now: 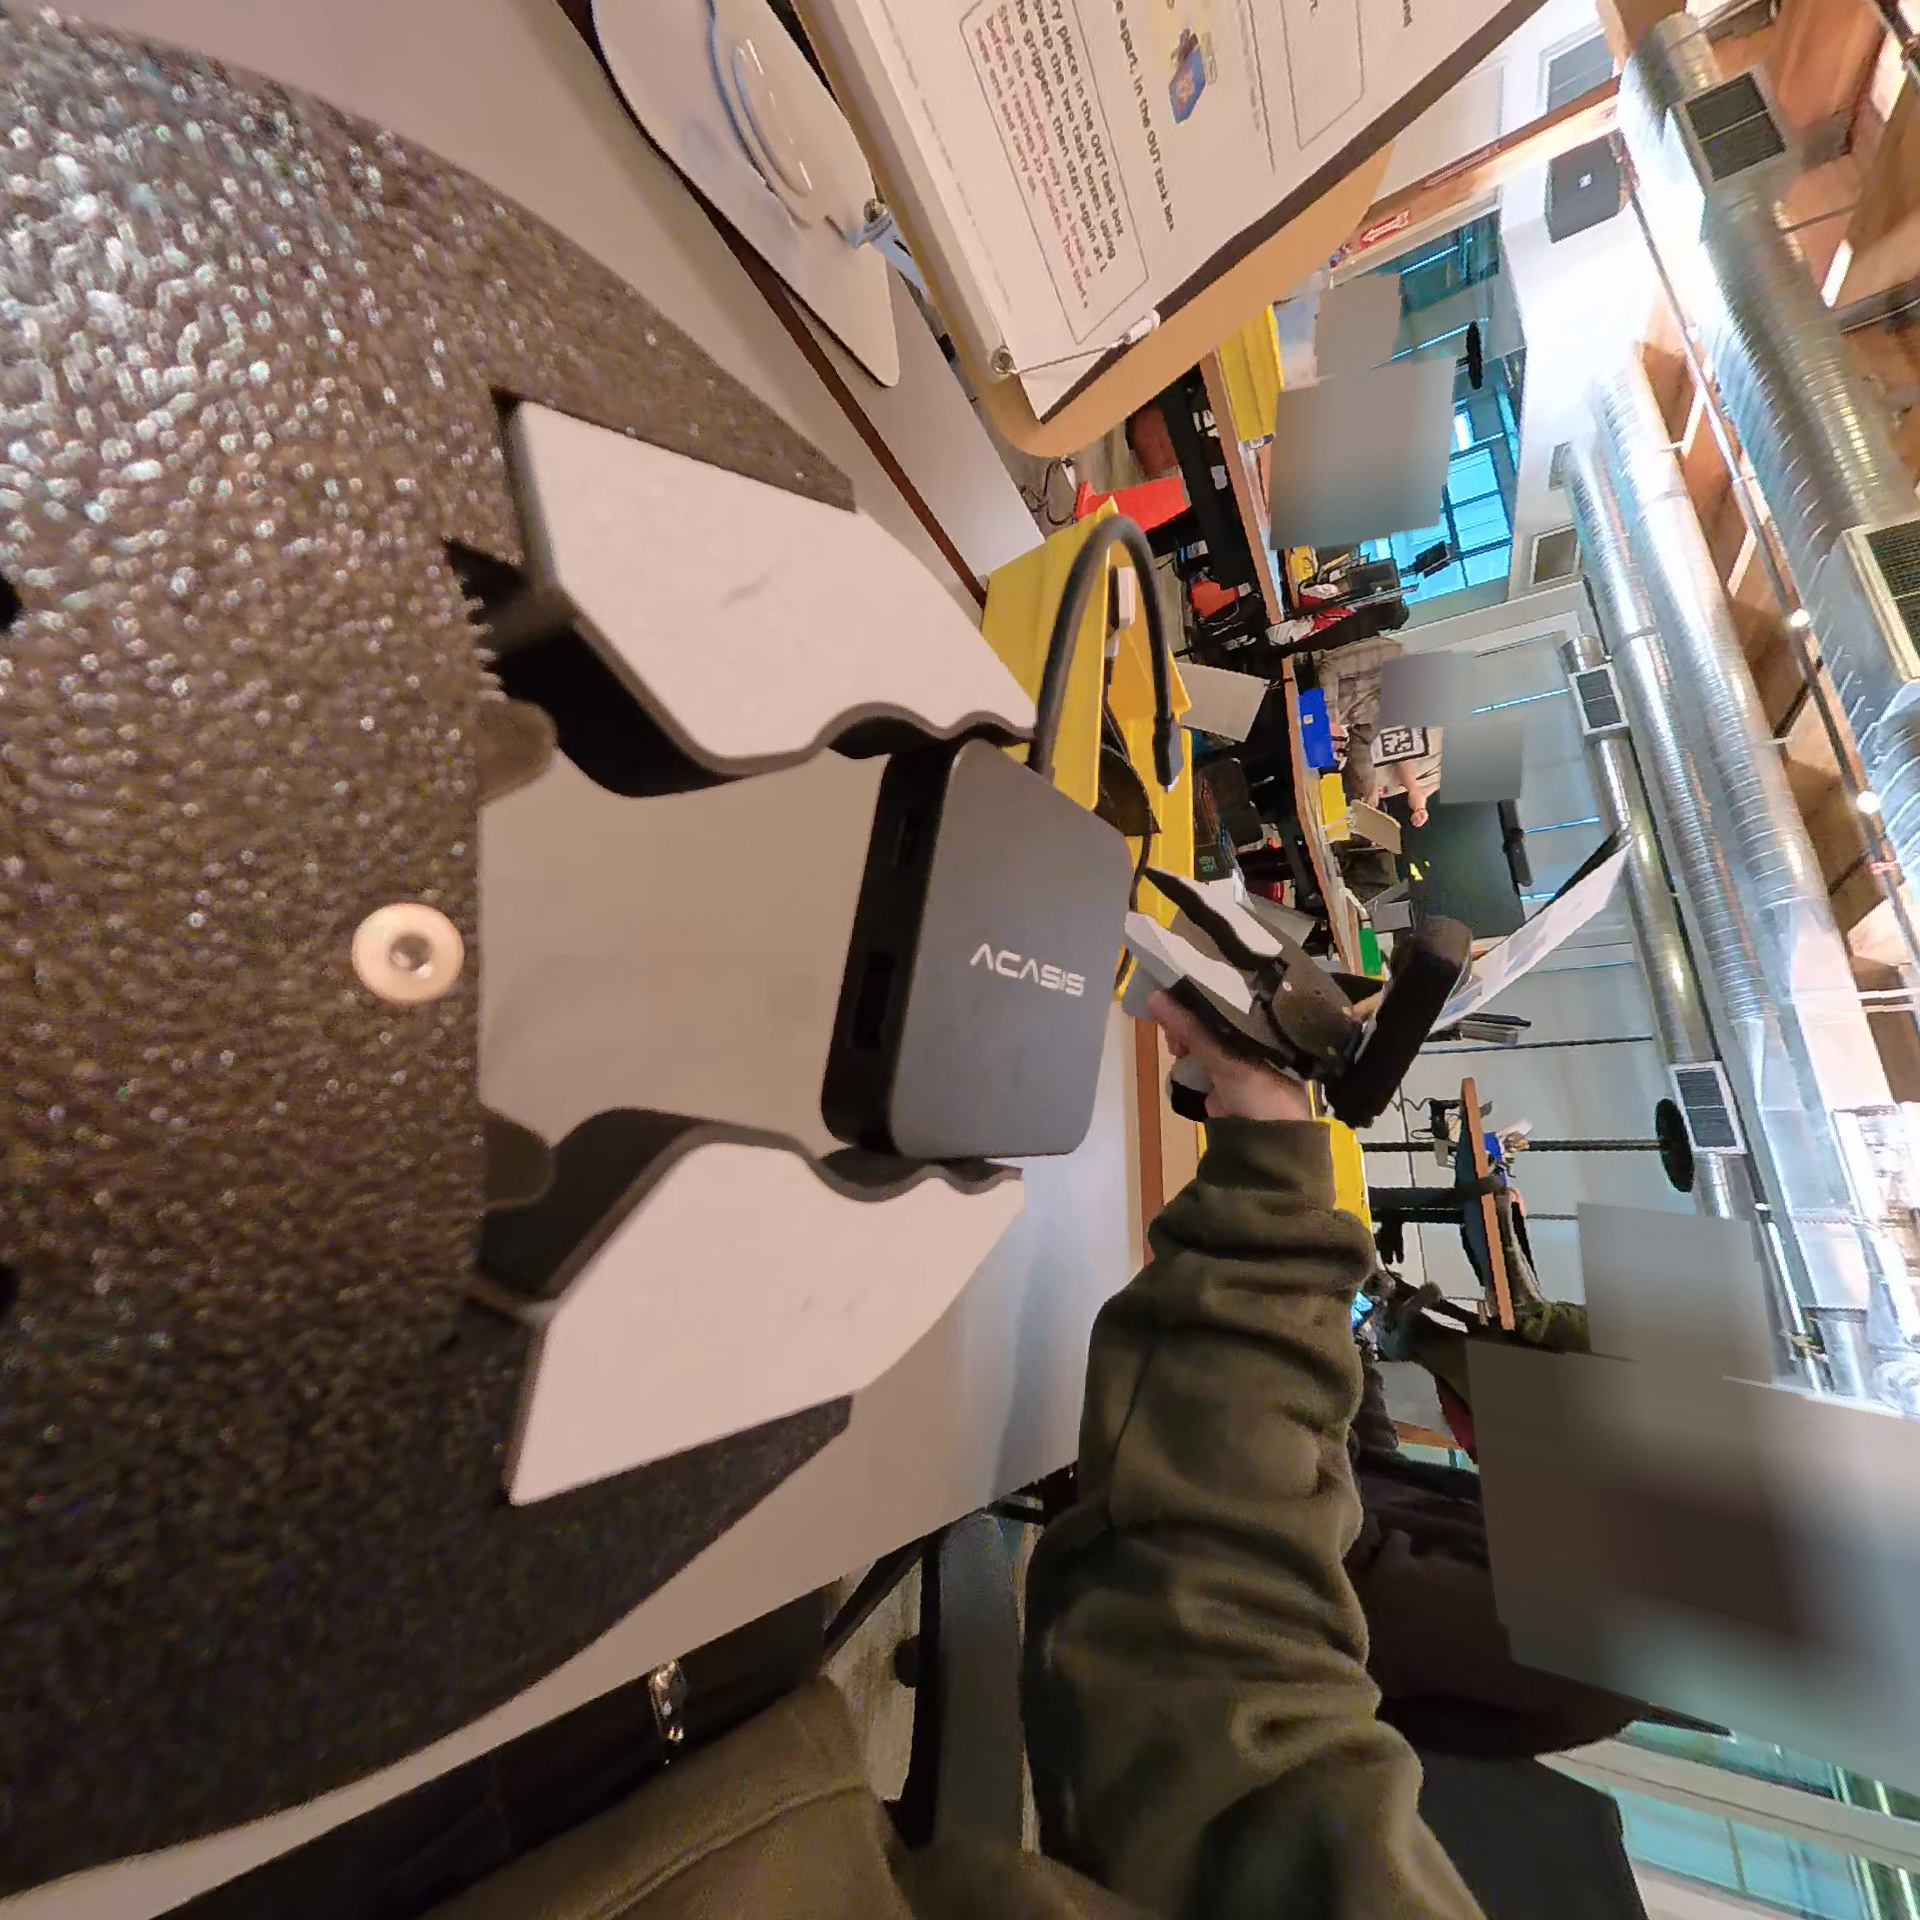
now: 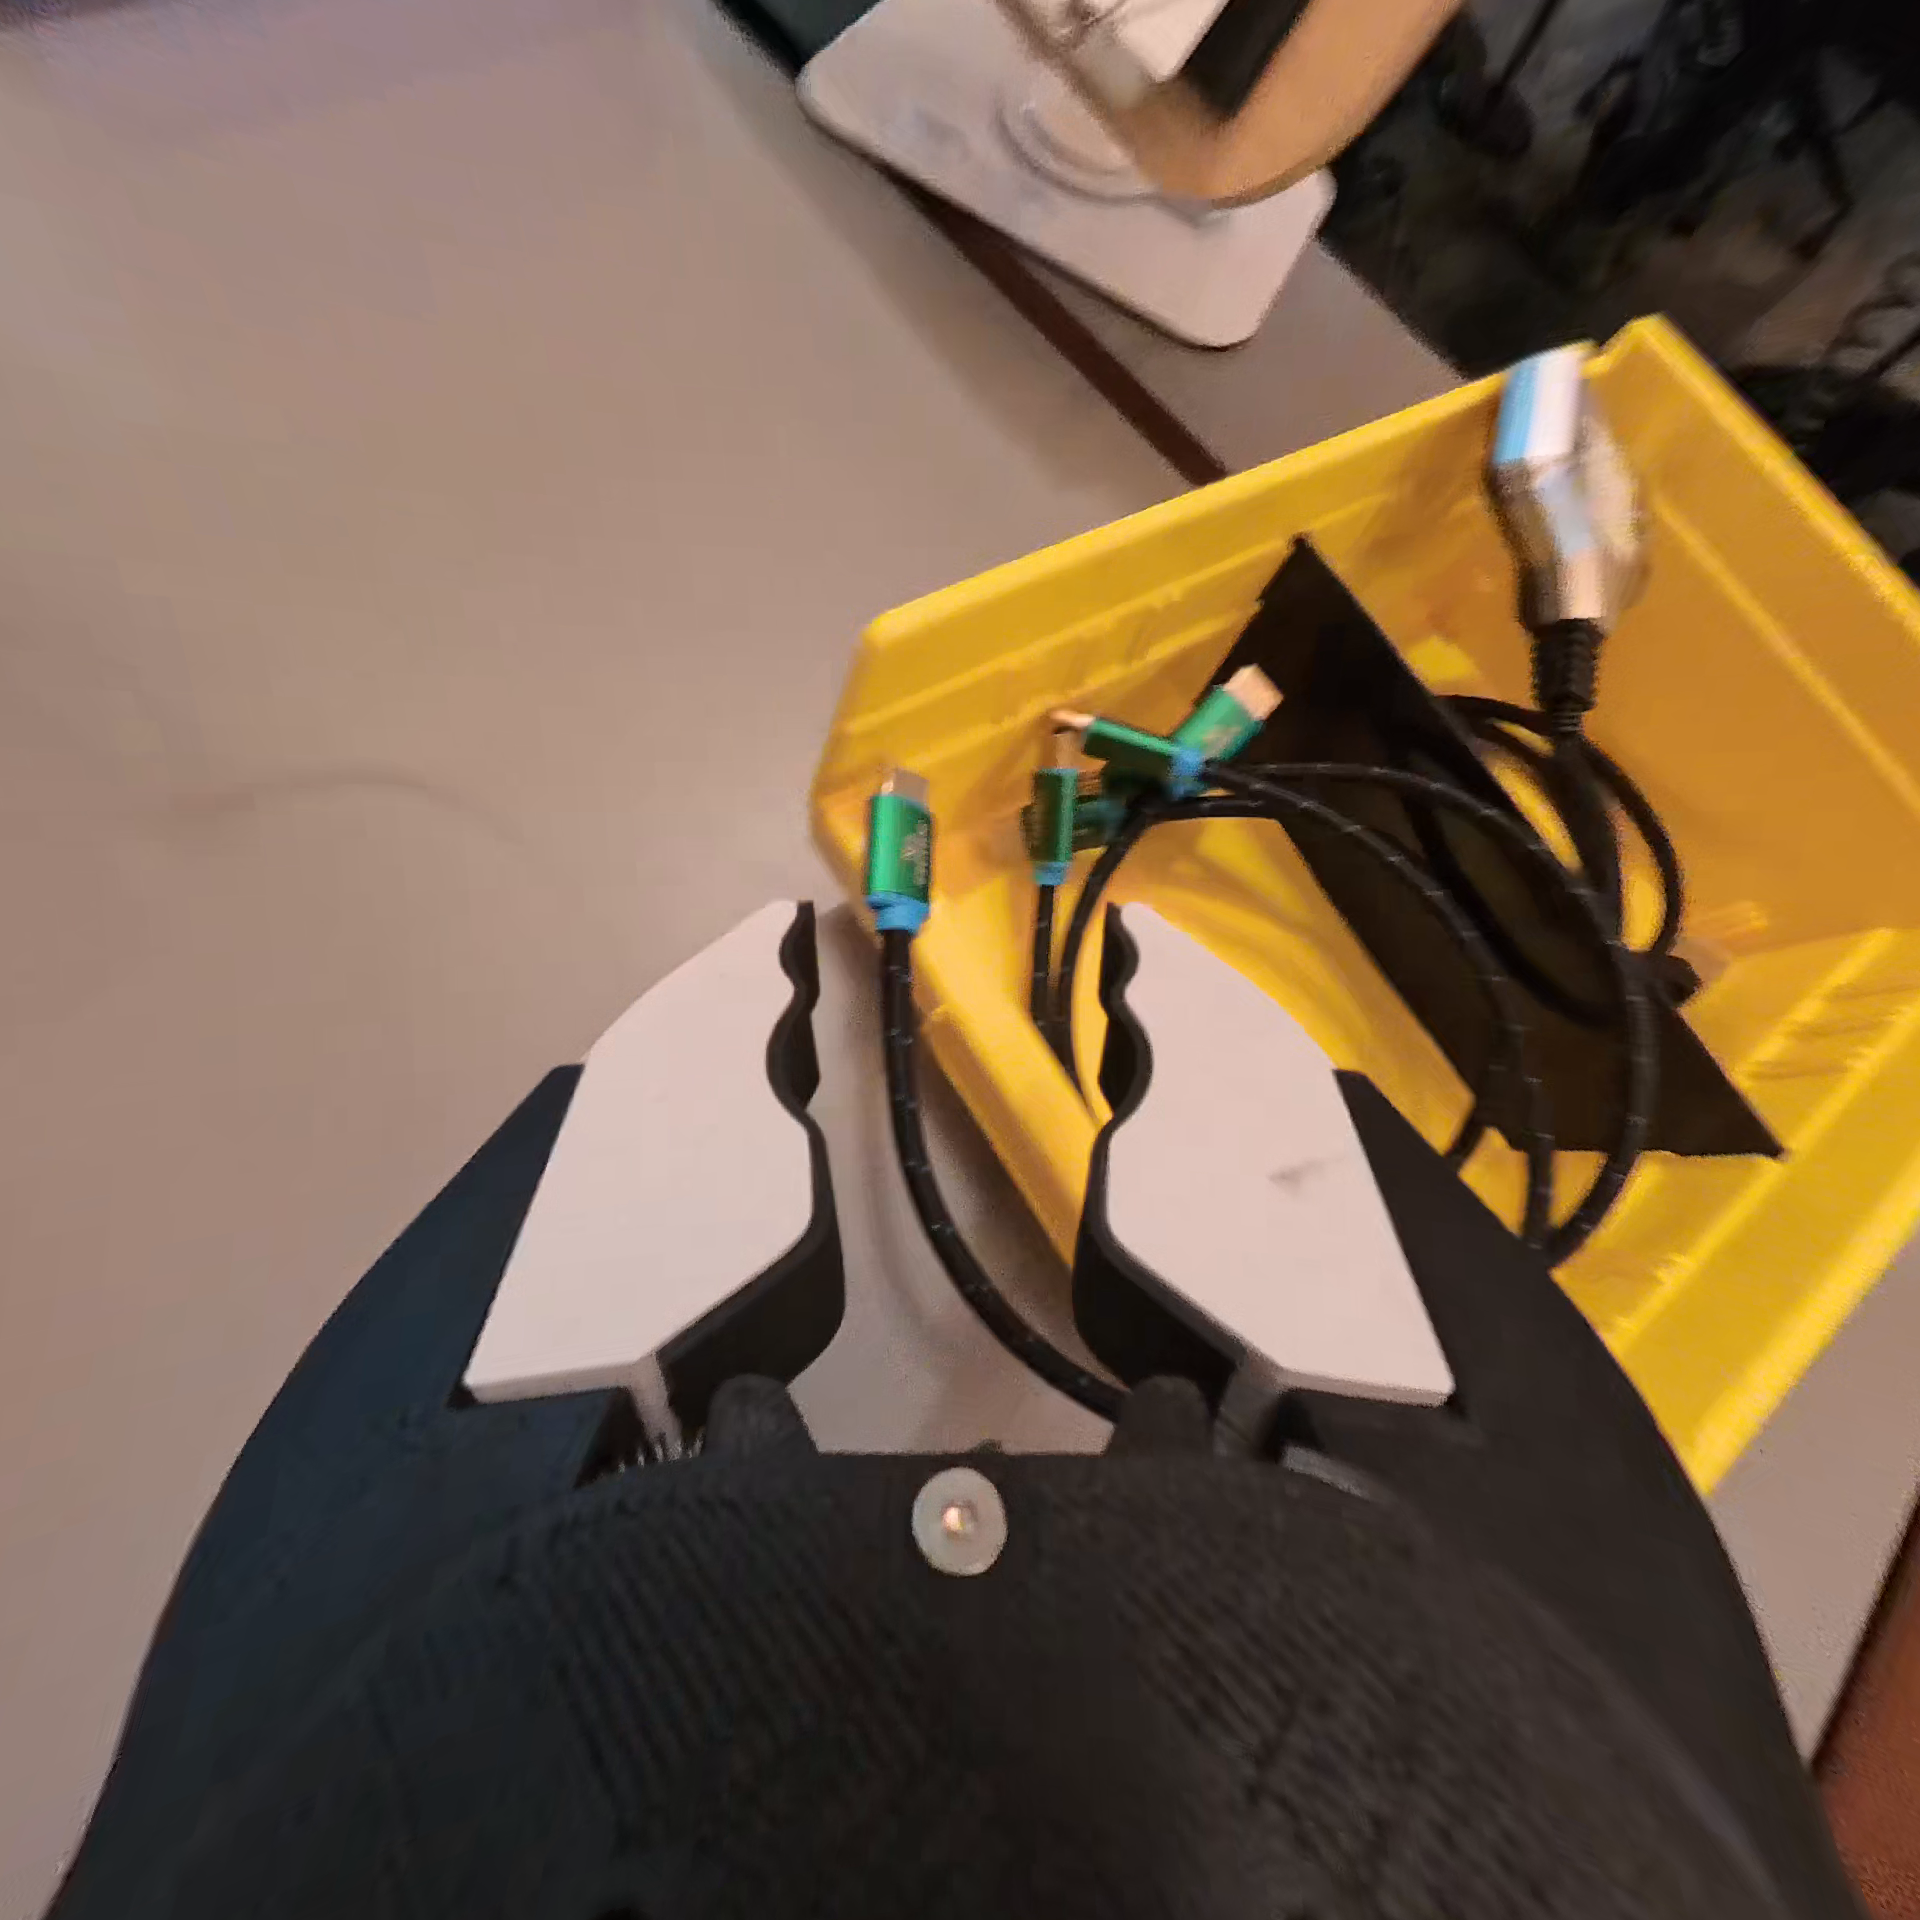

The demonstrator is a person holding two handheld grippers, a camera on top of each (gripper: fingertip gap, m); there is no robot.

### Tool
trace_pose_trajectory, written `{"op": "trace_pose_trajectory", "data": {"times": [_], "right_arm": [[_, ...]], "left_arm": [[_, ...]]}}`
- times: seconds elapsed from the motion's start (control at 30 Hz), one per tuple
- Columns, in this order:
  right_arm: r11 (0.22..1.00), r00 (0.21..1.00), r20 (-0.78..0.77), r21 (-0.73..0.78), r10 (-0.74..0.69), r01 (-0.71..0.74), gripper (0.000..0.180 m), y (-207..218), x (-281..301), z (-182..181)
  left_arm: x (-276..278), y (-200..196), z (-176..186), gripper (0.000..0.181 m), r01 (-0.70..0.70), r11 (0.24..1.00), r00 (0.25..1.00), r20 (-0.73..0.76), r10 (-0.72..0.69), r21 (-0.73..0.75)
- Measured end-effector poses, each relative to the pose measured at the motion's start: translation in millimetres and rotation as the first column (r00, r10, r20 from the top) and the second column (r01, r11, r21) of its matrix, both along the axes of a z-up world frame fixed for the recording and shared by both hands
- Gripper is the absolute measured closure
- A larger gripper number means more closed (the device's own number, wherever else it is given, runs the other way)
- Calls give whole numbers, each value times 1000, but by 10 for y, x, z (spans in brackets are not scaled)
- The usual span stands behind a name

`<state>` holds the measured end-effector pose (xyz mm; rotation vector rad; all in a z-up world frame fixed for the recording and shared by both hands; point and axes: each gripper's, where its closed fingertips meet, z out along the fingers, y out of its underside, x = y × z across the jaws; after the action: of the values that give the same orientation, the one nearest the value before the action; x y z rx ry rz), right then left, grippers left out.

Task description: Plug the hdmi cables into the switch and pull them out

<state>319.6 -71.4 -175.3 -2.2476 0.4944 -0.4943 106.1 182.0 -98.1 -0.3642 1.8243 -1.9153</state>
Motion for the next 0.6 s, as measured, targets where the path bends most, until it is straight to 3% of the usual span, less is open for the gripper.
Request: {"op": "trace_pose_trajectory", "data": {"times": [0.03,0.2,0.23,0.27,0.37,0.5,0.6], "right_arm": [[999,999,-23,-31,31,-31,127,6,-60,-68],[969,999,8,-244,49,-45,140,-76,-11,-500],[967,999,28,-251,43,-35,158,-68,16,-520],[971,998,46,-236,41,-30,171,-39,32,-502],[987,999,48,-158,16,-8,173,37,63,-364],[969,969,27,5,-247,247,173,-91,377,-82],[959,958,36,20,-284,283,173,14,516,-120]], "left_arm": [[-8,6,1,107,0,1000,1000,0,0,2],[-63,40,16,107,4,1000,1000,3,-4,-12],[-73,44,14,107,2,1000,1000,6,-2,-6],[-84,47,13,107,2,1000,1000,7,-2,1],[-101,68,23,107,-8,1000,1000,13,8,9],[-107,81,41,107,-3,1000,1000,14,3,-6],[-109,41,54,107,10,1000,1000,15,-10,-16]]}}
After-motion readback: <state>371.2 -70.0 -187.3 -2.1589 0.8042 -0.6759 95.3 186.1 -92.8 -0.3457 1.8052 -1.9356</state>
